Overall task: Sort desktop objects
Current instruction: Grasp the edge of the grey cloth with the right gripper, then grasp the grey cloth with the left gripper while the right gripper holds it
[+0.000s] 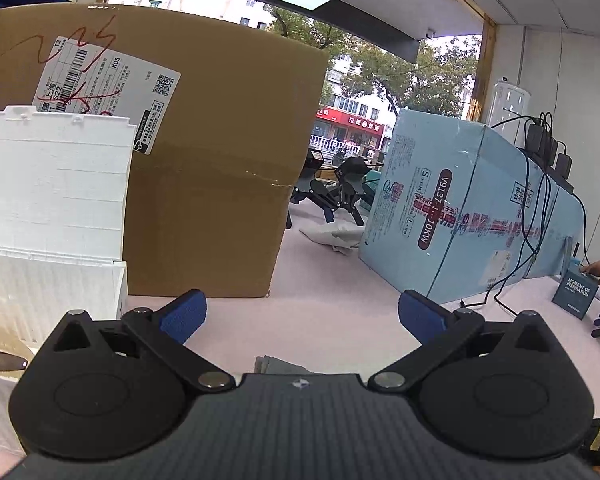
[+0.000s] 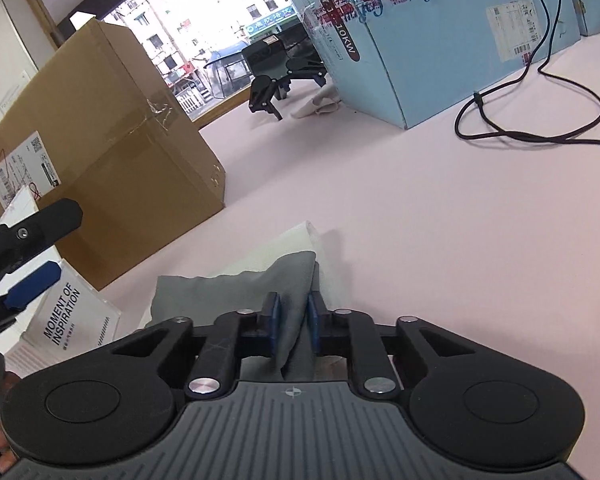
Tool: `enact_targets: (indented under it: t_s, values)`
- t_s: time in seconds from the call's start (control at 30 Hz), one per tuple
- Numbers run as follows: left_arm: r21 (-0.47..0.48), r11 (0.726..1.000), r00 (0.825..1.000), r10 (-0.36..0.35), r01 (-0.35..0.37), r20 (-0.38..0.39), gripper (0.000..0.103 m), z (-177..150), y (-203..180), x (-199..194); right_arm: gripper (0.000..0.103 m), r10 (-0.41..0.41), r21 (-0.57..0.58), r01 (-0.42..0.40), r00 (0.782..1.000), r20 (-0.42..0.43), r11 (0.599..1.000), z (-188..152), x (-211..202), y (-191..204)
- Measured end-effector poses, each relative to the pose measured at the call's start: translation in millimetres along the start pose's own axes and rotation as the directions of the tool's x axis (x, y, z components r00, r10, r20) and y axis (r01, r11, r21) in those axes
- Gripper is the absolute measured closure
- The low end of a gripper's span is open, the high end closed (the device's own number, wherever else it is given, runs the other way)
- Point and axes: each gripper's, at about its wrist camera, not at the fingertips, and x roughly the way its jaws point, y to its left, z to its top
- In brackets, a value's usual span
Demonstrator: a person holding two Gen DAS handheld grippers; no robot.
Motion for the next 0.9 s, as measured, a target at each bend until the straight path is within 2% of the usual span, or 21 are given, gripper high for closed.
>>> enact_targets:
  t_s: [0.13, 0.27, 0.33, 0.43, 0.5, 0.6, 0.67, 0.77, 0.8, 0.9]
  values:
    - [0.025, 0.999, 0.998, -0.025, 0.026, -0.049, 0.000, 10.0, 1.6, -1.1, 0.095, 0.001, 0.009, -0.001, 0.999, 0.052, 1.000, 3.8, -11.3, -3.2]
    - [0.051, 0.994, 0.984, -0.084, 0.093, -0.158, 0.000, 17.4, -1.0, 1.4, 0.095, 0.010, 0.052, -0.013, 0.998, 0.059, 0.999, 9.8, -17.0, -14.7]
    - [0.071, 0.991, 0.967, -0.090, 0.110, -0.238, 0.004, 16.4, -5.9, 7.1, 0.095, 0.003, 0.066, -0.007, 0.998, 0.055, 0.998, 11.5, -17.0, -18.5]
    - [0.054, 0.983, 0.926, -0.146, 0.175, -0.347, 0.010, 9.6, -11.0, 16.5, 0.095, -0.004, 0.064, 0.000, 0.999, 0.054, 0.998, 12.2, -16.7, -18.4]
    - [0.062, 0.985, 0.908, -0.121, 0.159, -0.402, 0.010, 2.2, -16.2, 23.1, 0.095, -0.004, 0.059, 0.001, 0.998, 0.057, 0.998, 12.2, -17.0, -17.3]
    - [0.080, 0.990, 0.898, -0.072, 0.118, -0.435, 0.011, -9.4, -18.3, 32.1, 0.095, 0.000, 0.058, -0.003, 0.998, 0.056, 0.998, 12.3, -17.6, -17.2]
    - [0.046, 0.993, 0.875, -0.077, 0.113, -0.478, 0.015, -16.2, -14.0, 41.0, 0.095, 0.002, 0.058, -0.005, 0.999, 0.053, 0.998, 12.5, -17.6, -17.3]
    - [-0.042, 0.992, 0.835, -0.125, 0.122, -0.536, 0.021, -23.8, -5.7, 52.7, 0.095, 0.001, 0.055, -0.004, 0.999, 0.050, 0.998, 12.4, -17.9, -16.4]
    - [-0.052, 0.991, 0.832, -0.129, 0.119, -0.540, 0.022, -25.4, -4.0, 54.7, 0.095, 0.001, 0.054, -0.003, 0.999, 0.049, 0.999, 12.3, -17.9, -16.1]
    - [-0.051, 0.992, 0.836, -0.124, 0.114, -0.535, 0.023, -27.2, -3.3, 56.4, 0.095, -0.002, 0.050, 0.000, 0.999, 0.045, 0.999, 12.0, -17.2, -15.4]
